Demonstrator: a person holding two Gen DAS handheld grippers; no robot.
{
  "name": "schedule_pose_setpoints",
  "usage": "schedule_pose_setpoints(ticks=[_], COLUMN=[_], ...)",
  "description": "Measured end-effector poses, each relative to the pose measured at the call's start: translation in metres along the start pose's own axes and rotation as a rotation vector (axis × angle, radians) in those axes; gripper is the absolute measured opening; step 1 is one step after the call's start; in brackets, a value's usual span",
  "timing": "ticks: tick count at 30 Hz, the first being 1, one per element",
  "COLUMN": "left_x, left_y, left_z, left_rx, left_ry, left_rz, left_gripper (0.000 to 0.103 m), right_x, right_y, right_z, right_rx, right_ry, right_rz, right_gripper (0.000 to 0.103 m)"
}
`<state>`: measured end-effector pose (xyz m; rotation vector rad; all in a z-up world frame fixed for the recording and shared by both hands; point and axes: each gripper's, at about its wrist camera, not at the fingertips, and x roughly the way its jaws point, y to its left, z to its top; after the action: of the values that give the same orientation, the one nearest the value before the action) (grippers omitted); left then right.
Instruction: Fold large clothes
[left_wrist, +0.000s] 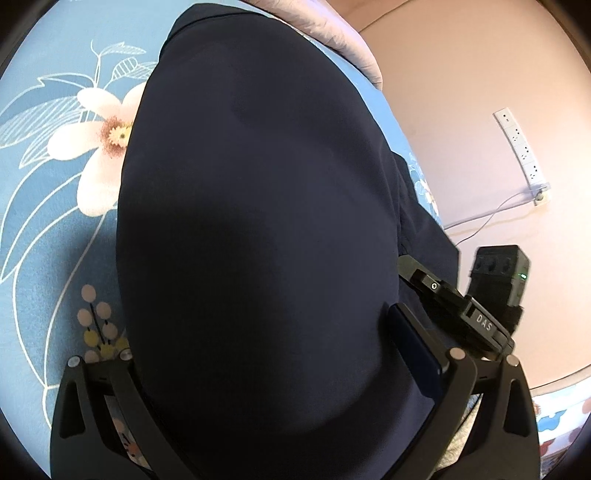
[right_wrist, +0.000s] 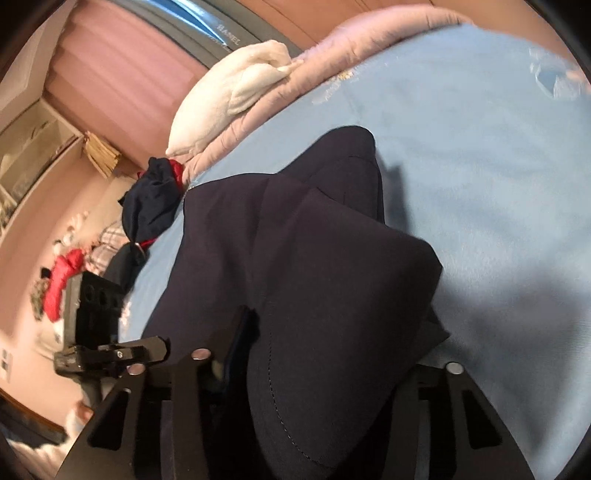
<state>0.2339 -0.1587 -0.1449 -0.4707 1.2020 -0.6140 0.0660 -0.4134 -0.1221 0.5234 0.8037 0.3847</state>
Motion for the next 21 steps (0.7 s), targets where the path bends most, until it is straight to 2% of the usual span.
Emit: schedule_pose_setpoints(ticks=[4,8,15,21], left_x=[-0.001,-0.007,-0.016,-0.018], left_y=[-0.008,-0.014,-0.031,-0.033], left_z=[-0.006,-0.012,-0.023,-0.024], left_rx=[0.027,0.050,0.091,0.115], left_ry=[-0.032,-0.072,-0.132,-0.156], left_rz=[0.059,0.106,0.187,0.206], left_gripper=[0.097,0.086,0.073,0.066], right_x=[-0.003,-0.006,-0.007,-0.012], right_y=[0.014,0.025,0.048,0.060], right_z=[-0.004,-0.006,-0.007,-0.010], right_rx=[-0.075,-0.124,-0.203,-0.246], right_ry=[-0.037,-0.077,-0.139,-0.195], right_rz=[-0.071,-0.116,-0.219,-0.256], right_gripper=[0.036,0.030,0.025,0.022])
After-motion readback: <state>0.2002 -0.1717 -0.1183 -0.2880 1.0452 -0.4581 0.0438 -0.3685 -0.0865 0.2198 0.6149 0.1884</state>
